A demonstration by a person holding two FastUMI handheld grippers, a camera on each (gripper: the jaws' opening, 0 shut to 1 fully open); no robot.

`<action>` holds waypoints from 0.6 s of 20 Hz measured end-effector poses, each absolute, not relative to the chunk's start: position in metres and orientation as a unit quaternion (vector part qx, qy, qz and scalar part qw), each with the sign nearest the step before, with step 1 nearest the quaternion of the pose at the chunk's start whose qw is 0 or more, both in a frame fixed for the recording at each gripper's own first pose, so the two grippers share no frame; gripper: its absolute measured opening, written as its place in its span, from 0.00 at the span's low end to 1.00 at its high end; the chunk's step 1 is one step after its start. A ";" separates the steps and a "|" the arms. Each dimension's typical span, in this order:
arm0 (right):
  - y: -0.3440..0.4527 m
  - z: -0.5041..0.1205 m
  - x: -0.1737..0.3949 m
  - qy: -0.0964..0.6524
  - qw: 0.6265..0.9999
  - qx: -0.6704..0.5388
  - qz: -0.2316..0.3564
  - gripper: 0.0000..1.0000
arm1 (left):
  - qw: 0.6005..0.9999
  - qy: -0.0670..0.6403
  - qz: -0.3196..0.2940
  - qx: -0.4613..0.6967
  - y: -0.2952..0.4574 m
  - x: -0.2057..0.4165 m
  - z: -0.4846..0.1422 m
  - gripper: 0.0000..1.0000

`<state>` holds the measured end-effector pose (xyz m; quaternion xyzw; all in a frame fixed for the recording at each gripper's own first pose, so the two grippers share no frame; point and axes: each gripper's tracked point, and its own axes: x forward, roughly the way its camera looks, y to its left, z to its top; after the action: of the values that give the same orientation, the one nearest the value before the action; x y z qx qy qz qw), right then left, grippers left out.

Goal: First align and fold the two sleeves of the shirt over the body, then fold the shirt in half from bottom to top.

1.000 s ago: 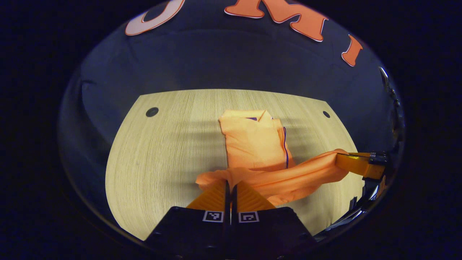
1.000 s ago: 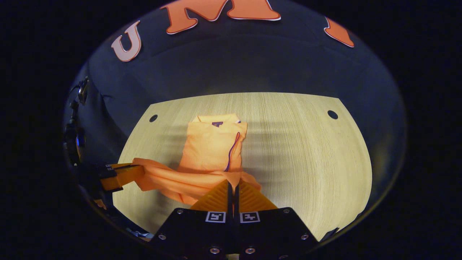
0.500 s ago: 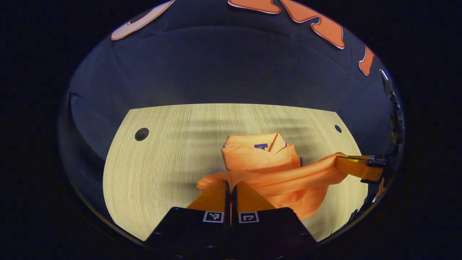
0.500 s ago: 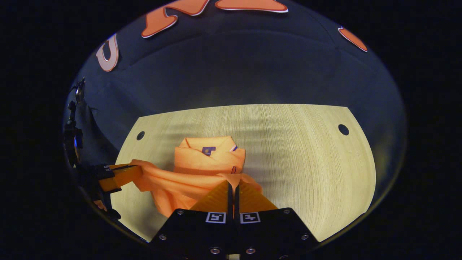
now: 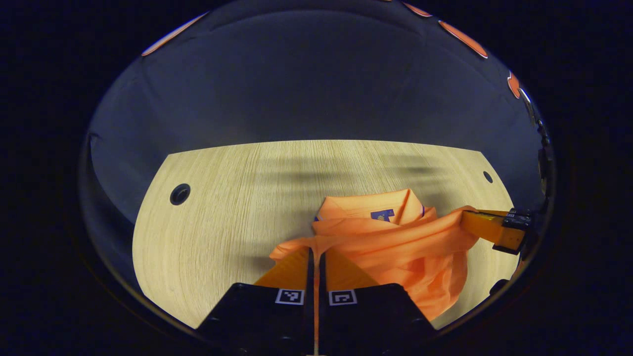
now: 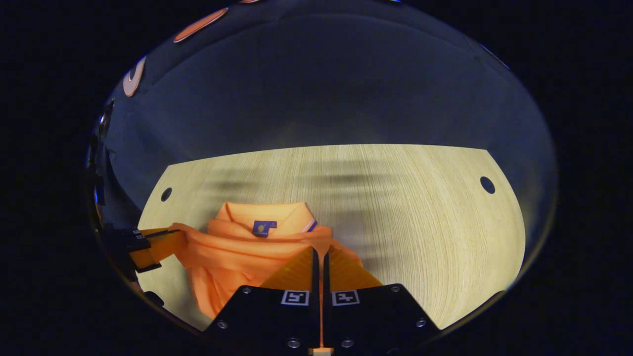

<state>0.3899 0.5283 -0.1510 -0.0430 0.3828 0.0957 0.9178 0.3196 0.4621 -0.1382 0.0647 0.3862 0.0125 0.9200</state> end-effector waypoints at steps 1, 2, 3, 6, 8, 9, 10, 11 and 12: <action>0.525 -0.150 0.393 0.379 0.920 -0.048 0.088 0.06 | 0.921 0.383 0.013 0.067 0.463 0.324 -0.140 0.06; 0.523 -0.152 0.395 0.378 0.920 -0.050 0.086 0.10 | 0.924 0.376 0.017 0.071 0.467 0.325 -0.135 0.17; 0.523 -0.155 0.393 0.380 0.919 -0.052 0.086 0.29 | 0.927 0.366 0.019 0.072 0.469 0.330 -0.133 0.19; 0.516 -0.155 0.390 0.373 0.923 -0.052 0.079 0.83 | 0.935 0.347 0.017 0.071 0.469 0.331 -0.120 0.80; 0.518 -0.146 0.384 0.365 0.926 -0.037 0.086 1.00 | 0.941 0.331 0.024 0.070 0.468 0.331 -0.108 1.00; 0.517 -0.139 0.381 0.359 0.929 -0.033 0.089 1.00 | 0.944 0.321 0.026 0.068 0.467 0.328 -0.098 1.00; 0.515 -0.129 0.378 0.349 0.932 -0.033 0.091 1.00 | 0.949 0.307 0.028 0.066 0.466 0.325 -0.085 1.00; 0.512 -0.117 0.375 0.337 0.936 -0.036 0.093 1.00 | 0.954 0.290 0.030 0.066 0.464 0.322 -0.069 1.00; 0.509 -0.102 0.371 0.323 0.941 -0.038 0.094 1.00 | 0.959 0.271 0.034 0.071 0.463 0.317 -0.050 1.00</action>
<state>0.3711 0.5092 -0.1019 -0.0383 0.3231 0.0938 0.9409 0.3175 0.4627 -0.0501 0.0710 0.2707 0.0339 0.9594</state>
